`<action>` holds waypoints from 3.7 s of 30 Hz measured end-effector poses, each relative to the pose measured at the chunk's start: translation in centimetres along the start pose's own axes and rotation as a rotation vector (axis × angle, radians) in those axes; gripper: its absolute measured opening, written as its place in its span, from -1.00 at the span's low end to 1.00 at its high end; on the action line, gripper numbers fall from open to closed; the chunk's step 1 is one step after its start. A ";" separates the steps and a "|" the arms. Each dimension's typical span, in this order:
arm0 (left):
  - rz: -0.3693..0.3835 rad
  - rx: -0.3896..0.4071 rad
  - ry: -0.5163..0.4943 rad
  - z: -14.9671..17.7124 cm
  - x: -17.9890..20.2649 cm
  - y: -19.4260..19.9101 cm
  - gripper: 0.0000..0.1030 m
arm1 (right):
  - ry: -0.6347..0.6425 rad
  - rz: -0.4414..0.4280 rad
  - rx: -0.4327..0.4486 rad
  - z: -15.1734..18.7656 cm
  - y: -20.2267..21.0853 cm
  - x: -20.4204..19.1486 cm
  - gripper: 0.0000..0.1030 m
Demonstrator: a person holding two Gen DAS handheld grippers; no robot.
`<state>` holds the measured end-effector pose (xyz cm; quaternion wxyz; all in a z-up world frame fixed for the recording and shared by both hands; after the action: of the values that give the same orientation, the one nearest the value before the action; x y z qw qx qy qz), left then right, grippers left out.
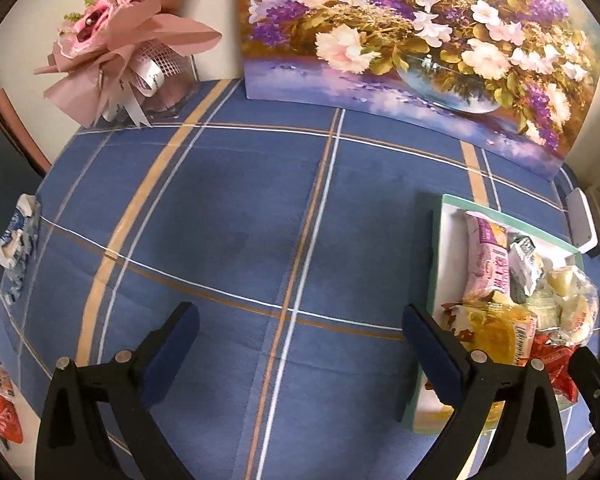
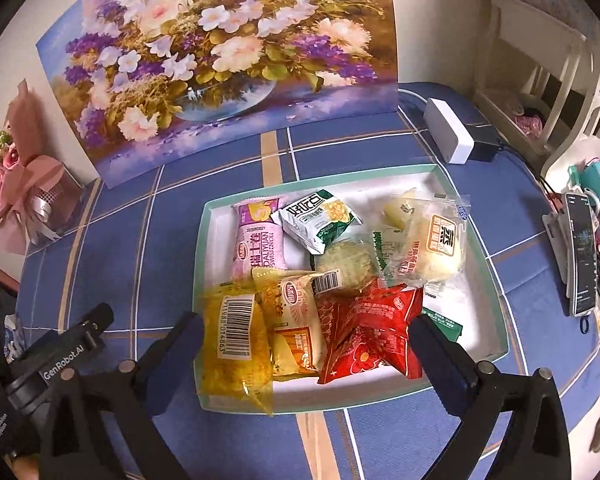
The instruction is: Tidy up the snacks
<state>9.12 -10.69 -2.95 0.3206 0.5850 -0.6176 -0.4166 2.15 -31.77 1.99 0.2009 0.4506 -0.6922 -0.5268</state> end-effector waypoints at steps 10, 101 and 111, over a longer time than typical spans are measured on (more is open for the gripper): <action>-0.071 -0.005 0.009 0.2 -0.1 1.2 0.96 | 0.005 0.007 0.000 0.2 0.7 0.0 1.00; -0.017 -0.053 0.015 8.4 -5.0 4.3 0.96 | 0.092 0.038 -0.007 8.6 2.5 -1.0 1.00; -0.015 -0.053 0.014 8.4 -5.1 4.3 0.96 | 0.091 0.042 -0.009 8.6 2.5 -1.1 1.00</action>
<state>0.31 -4.57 -2.45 0.3371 0.5837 -0.5996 -0.4314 -4.79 -26.05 1.31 0.2451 0.4585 -0.6892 -0.5047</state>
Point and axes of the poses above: each gripper's, at about its wrist camera, not at the fingertips, and y roughly against the way its jaws point, x to its right, z to its underside, the point moved 1 cm from there along -y, roughly the way its jaws point, and after that the axes turned 8 degrees about -y, right-handed, at the moved point
